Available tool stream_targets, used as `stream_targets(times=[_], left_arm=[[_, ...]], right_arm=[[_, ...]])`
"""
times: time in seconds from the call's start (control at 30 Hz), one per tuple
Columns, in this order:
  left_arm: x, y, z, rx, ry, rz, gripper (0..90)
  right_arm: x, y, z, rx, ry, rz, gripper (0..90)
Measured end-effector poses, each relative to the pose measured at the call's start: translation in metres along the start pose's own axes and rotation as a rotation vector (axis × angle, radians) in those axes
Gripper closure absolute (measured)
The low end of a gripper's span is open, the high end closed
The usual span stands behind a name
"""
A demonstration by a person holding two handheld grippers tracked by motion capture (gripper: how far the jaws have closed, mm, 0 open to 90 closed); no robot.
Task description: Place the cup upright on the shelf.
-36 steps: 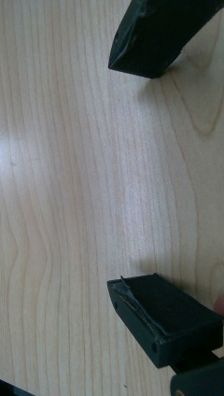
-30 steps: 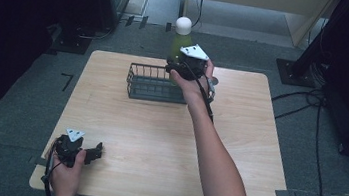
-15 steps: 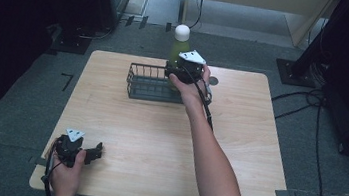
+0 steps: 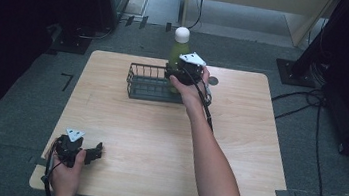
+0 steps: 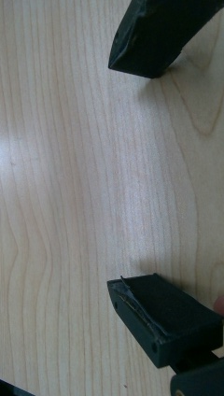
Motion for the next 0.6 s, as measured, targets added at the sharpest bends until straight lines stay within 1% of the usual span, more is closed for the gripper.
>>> stream_targets(times=[0.3, 0.37, 0.4, 0.47, 0.53, 0.57, 0.6], left_arm=[[0.0, 0.0, 0.0, 0.0, 0.0, 0.0, 0.0], [0.0, 0.0, 0.0, 0.0, 0.0, -0.001, 0.0], [0.0, 0.0, 0.0, 0.0, 0.0, 0.0, 0.0], [0.0, 0.0, 0.0, 0.0, 0.0, 0.0, 0.0], [0.0, 0.0, 0.0, 0.0, 0.0, -0.001, 0.0], [0.0001, 0.0, 0.0, 0.0, 0.0, -0.001, 0.0], [0.0, -0.0001, 0.0, 0.0, 0.0, -0.001, 0.0]], right_arm=[[-0.0011, -0.0004, 0.0017, 0.016, -0.013, -0.017, 19.2], [-0.0016, -0.0005, 0.0021, 0.018, -0.017, -0.028, 18.3], [-0.0021, -0.0005, 0.0025, 0.021, -0.025, -0.039, 17.1], [-0.0025, -0.0009, 0.0039, 0.023, -0.042, -0.061, 11.7], [-0.0023, -0.0019, 0.0065, 0.027, -0.038, -0.057, 6.5], [-0.0017, -0.0022, 0.0075, 0.034, -0.046, -0.052, 3.0], [-0.0007, -0.0025, 0.0086, 0.041, -0.052, -0.051, 1.3]])
Point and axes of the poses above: each handheld gripper's, and its own axes: z roughly backward along the jaws, y roughly out of its underside, x roughly to its left, the point moved 4 cm from there along -z, roughly forward along the jaws, and after that the axes turned 3 degrees about z, right-handed, at the moved point
